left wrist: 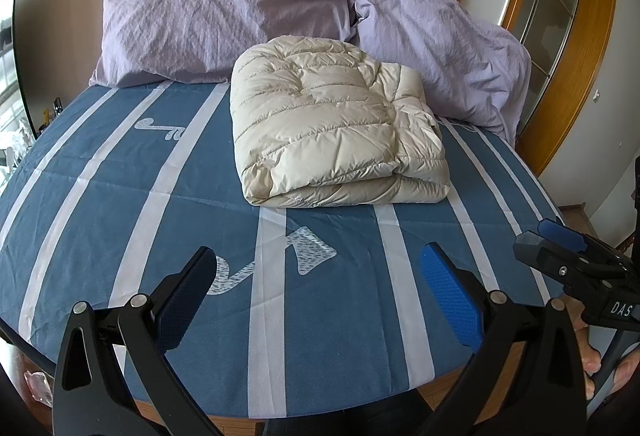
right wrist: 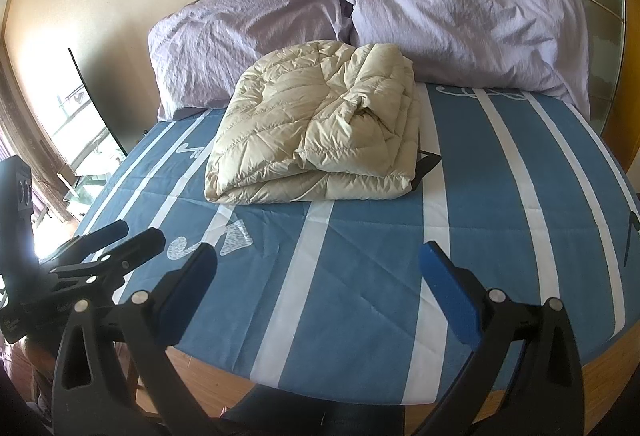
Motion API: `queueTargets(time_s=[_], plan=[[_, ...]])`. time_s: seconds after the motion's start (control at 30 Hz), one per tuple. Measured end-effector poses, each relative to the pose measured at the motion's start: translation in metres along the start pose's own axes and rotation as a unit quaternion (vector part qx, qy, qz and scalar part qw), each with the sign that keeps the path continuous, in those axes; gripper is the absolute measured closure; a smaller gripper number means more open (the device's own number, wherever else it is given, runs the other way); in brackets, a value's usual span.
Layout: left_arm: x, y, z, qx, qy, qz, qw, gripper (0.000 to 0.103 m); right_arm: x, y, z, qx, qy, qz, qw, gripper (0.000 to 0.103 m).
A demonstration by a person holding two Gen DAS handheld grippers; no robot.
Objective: Fold large clothes
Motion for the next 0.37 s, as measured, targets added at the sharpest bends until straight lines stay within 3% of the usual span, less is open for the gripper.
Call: queueTargets(time_s=[0.37], plan=[[-0.0009, -0.0007, -0.0007, 0.0, 0.0, -0.002, 1.0, 0.001, -0.0003, -0.0004, -0.0002, -0.001, 0.0, -0.001, 1.0, 0.002]])
Point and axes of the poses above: each gripper's, at about its wrist camera, not at the fingertips, and x roughly against the way its jaws point, z to its right, y to its underside, the point moved 1 cm from there along -x, roughly the way its jaws point, and after that the axes turned 15 degrees about -z, right-handed, at the moved point
